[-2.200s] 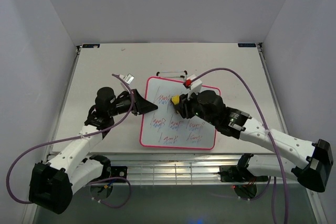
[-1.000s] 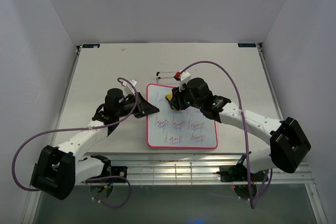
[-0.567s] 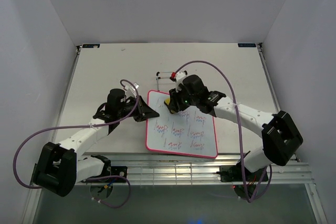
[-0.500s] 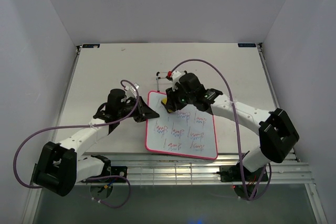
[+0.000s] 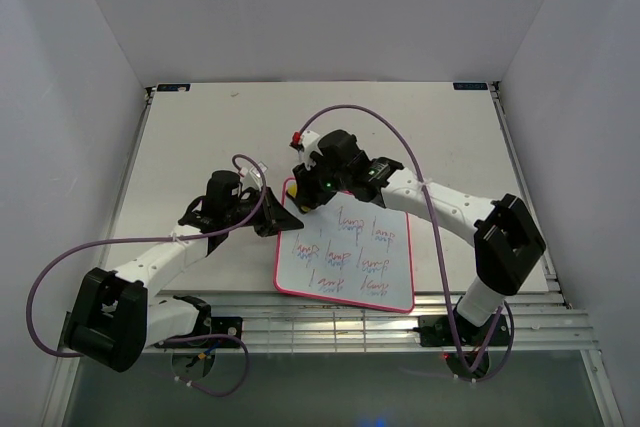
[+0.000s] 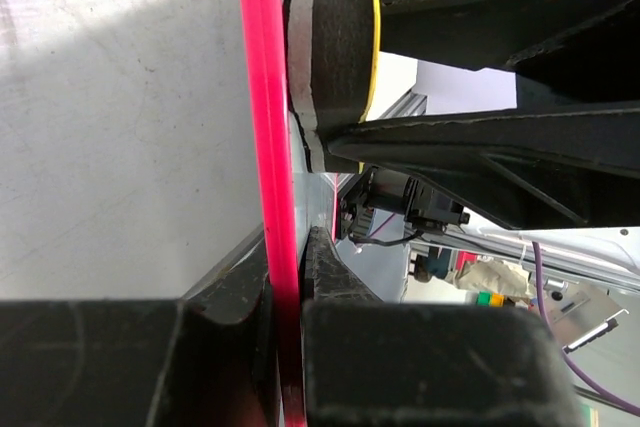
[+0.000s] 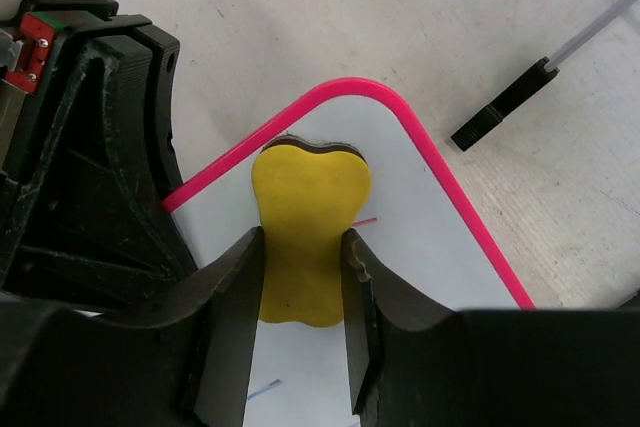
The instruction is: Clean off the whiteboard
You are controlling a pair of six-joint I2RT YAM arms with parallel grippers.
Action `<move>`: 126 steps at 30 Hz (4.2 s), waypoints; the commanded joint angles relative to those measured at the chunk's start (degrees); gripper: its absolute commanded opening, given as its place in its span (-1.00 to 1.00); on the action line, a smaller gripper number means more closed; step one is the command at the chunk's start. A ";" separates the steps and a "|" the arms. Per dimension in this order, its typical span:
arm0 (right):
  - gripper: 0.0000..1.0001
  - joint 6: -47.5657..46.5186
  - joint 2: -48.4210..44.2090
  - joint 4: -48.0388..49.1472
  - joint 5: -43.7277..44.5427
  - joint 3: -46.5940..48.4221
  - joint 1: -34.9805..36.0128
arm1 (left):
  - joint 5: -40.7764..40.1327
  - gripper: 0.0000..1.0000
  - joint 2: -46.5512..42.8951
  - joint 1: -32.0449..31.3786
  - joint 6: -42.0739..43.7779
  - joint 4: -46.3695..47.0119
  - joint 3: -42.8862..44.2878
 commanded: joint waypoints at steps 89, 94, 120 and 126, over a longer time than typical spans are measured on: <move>-0.70 12.30 -6.15 0.09 3.80 -18.20 14.63 | -13.15 -1.00 -6.97 4.75 6.91 3.98 -3.52; -0.70 12.75 -3.86 -0.08 5.02 -17.48 15.97 | -13.33 -1.00 -7.85 4.84 7.17 3.02 -3.43; -0.79 12.04 -5.81 -3.86 -2.61 -29.11 -7.07 | -20.98 -1.00 -15.68 7.56 8.23 -6.39 -6.42; -0.79 13.10 4.21 -5.36 -3.94 -11.44 4.00 | -18.61 -1.00 -14.54 7.65 8.84 -5.51 -7.47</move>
